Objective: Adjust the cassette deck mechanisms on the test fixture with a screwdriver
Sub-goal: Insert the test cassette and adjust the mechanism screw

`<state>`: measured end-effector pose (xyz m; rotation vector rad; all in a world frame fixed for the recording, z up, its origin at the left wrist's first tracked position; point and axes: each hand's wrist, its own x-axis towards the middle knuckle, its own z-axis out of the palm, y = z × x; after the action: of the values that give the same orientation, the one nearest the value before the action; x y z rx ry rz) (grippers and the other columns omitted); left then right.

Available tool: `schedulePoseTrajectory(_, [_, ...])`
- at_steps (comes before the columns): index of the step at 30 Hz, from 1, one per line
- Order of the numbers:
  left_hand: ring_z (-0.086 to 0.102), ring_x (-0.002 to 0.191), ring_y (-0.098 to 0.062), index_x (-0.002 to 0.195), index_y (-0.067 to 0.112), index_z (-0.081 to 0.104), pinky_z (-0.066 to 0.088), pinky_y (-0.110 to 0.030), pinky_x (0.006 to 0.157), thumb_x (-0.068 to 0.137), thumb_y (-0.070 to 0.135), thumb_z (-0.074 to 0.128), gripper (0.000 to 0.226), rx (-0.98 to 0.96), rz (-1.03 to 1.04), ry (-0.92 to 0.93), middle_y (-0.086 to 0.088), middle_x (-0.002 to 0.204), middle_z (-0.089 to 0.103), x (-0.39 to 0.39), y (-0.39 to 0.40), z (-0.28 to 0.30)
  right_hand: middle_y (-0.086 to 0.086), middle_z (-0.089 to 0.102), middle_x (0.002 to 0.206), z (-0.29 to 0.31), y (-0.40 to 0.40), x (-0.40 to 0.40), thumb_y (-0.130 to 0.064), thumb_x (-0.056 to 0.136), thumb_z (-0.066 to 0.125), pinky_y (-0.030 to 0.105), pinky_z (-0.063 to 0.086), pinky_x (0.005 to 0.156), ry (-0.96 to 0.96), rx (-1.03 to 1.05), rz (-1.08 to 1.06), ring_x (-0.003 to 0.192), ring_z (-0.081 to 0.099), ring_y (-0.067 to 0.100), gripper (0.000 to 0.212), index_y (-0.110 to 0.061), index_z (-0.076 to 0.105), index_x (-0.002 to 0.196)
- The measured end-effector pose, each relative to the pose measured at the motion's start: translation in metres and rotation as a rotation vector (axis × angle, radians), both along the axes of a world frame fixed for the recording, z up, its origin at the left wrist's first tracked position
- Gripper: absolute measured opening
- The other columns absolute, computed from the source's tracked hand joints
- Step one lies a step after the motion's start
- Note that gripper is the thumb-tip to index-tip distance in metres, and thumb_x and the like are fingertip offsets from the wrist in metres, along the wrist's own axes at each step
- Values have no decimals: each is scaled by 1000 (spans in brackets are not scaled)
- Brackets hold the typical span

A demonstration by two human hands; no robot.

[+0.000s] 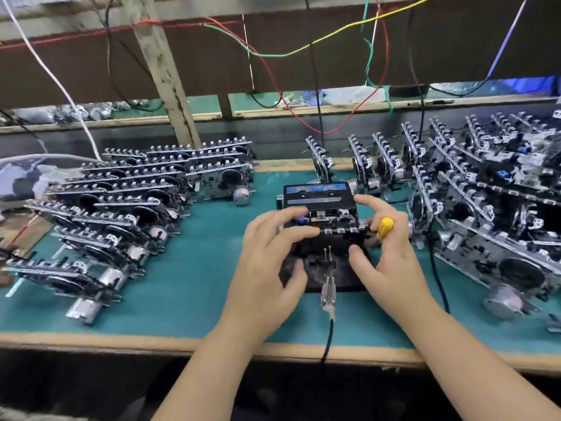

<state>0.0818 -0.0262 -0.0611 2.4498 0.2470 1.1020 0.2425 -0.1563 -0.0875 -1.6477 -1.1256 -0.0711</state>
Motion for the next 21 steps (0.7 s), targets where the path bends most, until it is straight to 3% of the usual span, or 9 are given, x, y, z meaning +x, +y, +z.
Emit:
schedulePoseTrajectory(3, [60,108,-4,113,16,69,45,-19,97,88,0,67,30,-41,-45,-5,11,115,66,3,-3,4,-13,44,120,-1,0,1,-15,84,58,28,47,86,-22,19,-25,100,50,9,61,-51,31,126])
schedulePoseTrajectory(5, [63,98,1,108,16,72,49,-16,88,91,4,69,21,-75,-56,35,12,105,71,6,-5,6,2,46,123,0,0,1,-15,84,58,30,46,84,-42,32,-28,99,50,12,61,-56,28,117])
schedulePoseTrajectory(10, [63,92,8,103,16,76,45,-8,85,91,9,70,15,-104,-53,31,16,98,73,11,-2,8,1,44,120,-1,2,0,-25,84,54,22,45,85,-29,49,-14,106,49,11,53,-59,27,116])
schedulePoseTrajectory(18, [65,85,3,101,19,75,52,-17,77,94,12,66,14,-117,-84,45,17,92,72,13,-1,8,3,45,125,-2,3,2,-25,84,54,19,43,86,-14,51,10,110,49,11,51,-56,27,114])
schedulePoseTrajectory(21, [65,87,3,103,17,75,52,-17,79,93,9,67,15,-103,-97,38,15,95,72,12,0,11,4,45,126,2,1,-1,-20,84,56,24,45,88,-1,55,7,112,49,15,55,-55,27,115])
